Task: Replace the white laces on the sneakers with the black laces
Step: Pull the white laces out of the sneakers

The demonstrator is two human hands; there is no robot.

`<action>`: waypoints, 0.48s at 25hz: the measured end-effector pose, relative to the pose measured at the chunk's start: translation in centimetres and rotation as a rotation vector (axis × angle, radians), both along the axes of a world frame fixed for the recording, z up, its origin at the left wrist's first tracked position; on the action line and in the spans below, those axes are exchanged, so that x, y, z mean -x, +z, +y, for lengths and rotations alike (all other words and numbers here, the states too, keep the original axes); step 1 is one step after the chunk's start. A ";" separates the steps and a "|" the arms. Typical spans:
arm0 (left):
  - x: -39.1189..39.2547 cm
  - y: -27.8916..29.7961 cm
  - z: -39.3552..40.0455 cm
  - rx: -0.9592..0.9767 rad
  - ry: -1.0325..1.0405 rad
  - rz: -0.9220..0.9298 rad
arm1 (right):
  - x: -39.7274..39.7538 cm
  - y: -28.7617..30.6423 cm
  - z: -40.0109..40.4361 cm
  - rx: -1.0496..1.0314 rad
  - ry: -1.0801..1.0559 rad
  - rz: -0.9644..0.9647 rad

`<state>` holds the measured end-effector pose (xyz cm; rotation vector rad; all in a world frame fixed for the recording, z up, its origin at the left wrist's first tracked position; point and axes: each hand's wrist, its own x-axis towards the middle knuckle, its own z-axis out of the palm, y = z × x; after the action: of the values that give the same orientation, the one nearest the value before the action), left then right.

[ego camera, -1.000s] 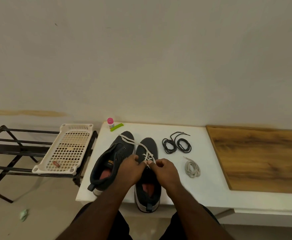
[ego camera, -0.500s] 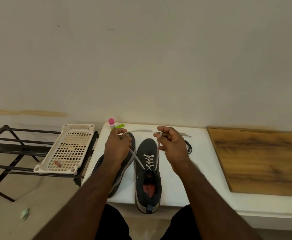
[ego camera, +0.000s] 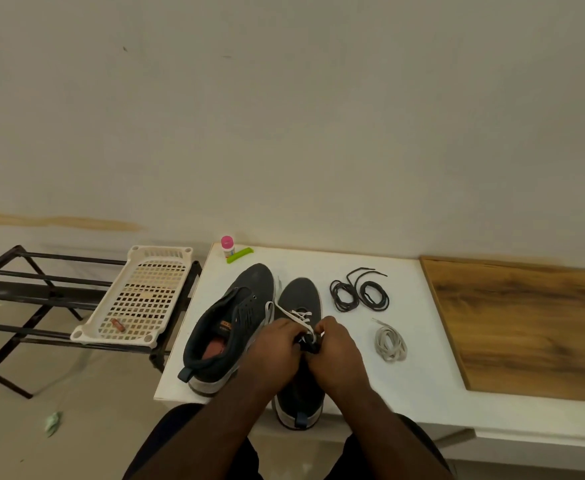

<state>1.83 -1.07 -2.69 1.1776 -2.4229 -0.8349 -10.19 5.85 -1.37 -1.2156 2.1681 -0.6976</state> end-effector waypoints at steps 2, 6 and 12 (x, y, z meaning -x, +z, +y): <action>0.1 -0.1 -0.1 0.032 0.004 -0.027 | 0.0 -0.2 -0.1 0.015 -0.054 -0.005; 0.3 0.4 0.0 0.112 0.000 -0.097 | 0.2 -0.7 1.0 0.066 -0.148 -0.097; -1.3 0.4 -1.7 -0.178 0.211 0.065 | 0.8 -0.7 1.1 0.020 -0.158 -0.094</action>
<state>3.15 -2.79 -2.33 1.4191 -2.1619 -1.0204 -10.98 6.98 -2.10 -1.0078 2.2000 -0.8270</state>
